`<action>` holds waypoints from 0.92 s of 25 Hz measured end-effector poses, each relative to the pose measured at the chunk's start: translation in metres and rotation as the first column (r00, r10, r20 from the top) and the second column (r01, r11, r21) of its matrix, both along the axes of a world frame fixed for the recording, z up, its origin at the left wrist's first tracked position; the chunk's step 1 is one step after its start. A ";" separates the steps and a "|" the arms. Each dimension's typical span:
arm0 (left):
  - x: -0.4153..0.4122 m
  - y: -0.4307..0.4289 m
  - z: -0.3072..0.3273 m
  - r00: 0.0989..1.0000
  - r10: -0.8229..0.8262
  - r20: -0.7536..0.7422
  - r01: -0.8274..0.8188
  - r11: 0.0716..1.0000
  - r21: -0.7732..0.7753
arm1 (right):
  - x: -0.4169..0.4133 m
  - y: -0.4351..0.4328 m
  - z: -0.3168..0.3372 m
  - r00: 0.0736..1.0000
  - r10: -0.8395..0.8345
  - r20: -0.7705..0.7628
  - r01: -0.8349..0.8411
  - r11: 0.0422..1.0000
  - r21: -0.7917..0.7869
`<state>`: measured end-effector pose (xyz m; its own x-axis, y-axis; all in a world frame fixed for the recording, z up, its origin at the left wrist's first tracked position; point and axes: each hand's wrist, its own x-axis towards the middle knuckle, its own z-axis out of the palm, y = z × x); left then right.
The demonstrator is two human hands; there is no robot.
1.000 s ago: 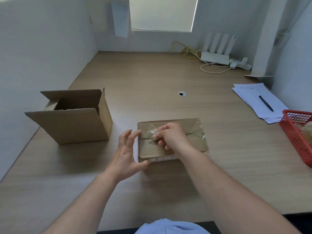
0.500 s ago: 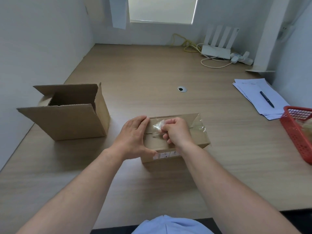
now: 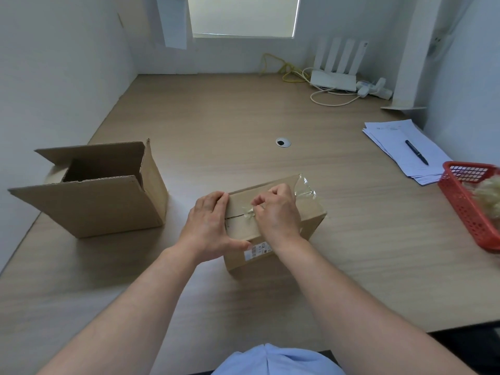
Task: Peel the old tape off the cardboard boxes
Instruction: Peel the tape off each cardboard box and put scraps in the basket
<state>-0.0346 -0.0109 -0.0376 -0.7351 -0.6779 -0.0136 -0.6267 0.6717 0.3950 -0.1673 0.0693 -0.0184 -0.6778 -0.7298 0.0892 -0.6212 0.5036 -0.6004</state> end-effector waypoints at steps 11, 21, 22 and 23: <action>0.001 -0.003 0.002 0.999 -0.034 -0.033 0.034 0.999 0.005 | 0.024 -0.004 0.001 0.917 0.191 -0.351 -0.126 0.972 0.199; 0.011 -0.014 0.004 0.991 -0.129 0.020 0.130 0.990 -0.057 | -0.003 0.002 0.003 0.991 -0.020 -0.134 0.023 0.999 0.023; 0.012 -0.014 0.005 0.990 -0.140 0.022 0.141 0.988 -0.057 | -0.007 0.003 0.003 0.994 -0.078 -0.071 0.077 0.997 -0.015; 0.013 -0.014 0.006 0.989 -0.148 0.026 0.150 0.987 -0.054 | -0.010 0.005 0.003 0.993 -0.112 -0.032 0.111 0.993 -0.034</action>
<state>-0.0211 -0.0253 -0.0315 -0.8279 -0.5609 0.0040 -0.5260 0.7787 0.3421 -0.1773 0.0745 -0.0150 -0.7512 -0.6459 0.1360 -0.5824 0.5517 -0.5970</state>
